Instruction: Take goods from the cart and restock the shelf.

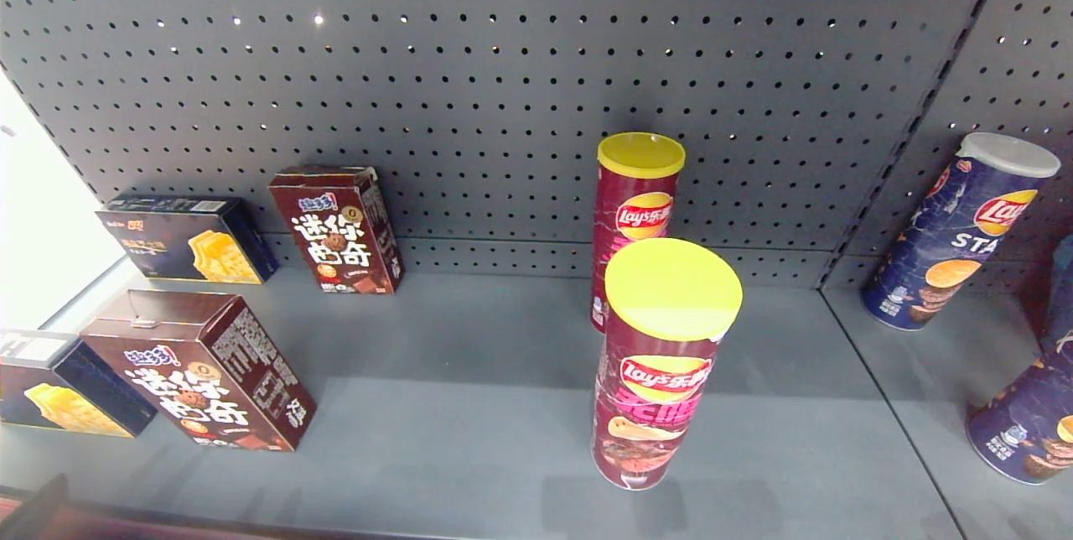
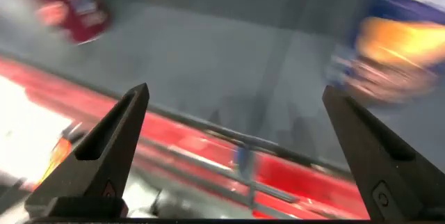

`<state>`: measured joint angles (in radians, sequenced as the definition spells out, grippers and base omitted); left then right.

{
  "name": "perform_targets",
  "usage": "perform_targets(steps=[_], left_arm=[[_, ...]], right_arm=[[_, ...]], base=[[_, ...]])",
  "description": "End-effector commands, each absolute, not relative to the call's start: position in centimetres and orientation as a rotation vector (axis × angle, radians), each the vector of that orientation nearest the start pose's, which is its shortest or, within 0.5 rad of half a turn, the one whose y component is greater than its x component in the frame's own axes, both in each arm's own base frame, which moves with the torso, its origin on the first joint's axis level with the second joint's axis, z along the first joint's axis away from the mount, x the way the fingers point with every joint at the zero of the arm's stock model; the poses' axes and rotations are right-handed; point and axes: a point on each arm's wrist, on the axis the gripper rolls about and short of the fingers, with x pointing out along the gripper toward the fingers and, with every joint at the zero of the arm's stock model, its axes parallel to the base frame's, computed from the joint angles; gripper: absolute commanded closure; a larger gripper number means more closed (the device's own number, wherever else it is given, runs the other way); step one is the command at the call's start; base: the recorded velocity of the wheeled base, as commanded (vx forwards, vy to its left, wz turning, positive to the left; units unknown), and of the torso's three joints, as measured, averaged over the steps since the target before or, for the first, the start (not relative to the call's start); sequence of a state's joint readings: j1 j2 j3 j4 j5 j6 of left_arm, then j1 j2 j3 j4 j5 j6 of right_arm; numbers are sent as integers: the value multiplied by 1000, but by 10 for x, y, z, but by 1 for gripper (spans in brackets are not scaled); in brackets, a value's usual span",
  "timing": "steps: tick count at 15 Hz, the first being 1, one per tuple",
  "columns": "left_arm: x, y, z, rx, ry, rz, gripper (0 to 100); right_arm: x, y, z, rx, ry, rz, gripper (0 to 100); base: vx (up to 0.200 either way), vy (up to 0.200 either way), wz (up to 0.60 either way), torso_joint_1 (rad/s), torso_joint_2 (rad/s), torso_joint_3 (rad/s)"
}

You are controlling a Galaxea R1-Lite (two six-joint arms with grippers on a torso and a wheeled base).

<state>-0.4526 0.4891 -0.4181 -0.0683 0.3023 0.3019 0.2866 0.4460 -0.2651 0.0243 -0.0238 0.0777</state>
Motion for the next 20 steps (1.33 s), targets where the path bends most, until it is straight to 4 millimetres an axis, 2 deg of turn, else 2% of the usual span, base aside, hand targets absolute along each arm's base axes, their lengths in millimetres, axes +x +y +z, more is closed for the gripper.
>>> perform_targets(steps=[1, 3, 8, 20], left_arm=[[17, 0, 203, 302, -21, -137, 0], [16, 0, 203, 300, -24, -129, 0], [16, 0, 198, 305, -12, -129, 0], [10, 4, 198, 295, -33, -85, 0]], right_arm=[[-12, -1, 111, 72, 102, 65, 0], [-25, 0, 84, 70, 24, -25, 0], [-24, -2, 80, 63, -14, -107, 0], [-23, -2, 76, 5, -5, -69, 0]], base=[[0, 0, 0, 0, 0, 0], [0, 0, 0, 0, 0, 0], [0, 0, 0, 0, 0, 0], [0, 0, 0, 0, 0, 0]])
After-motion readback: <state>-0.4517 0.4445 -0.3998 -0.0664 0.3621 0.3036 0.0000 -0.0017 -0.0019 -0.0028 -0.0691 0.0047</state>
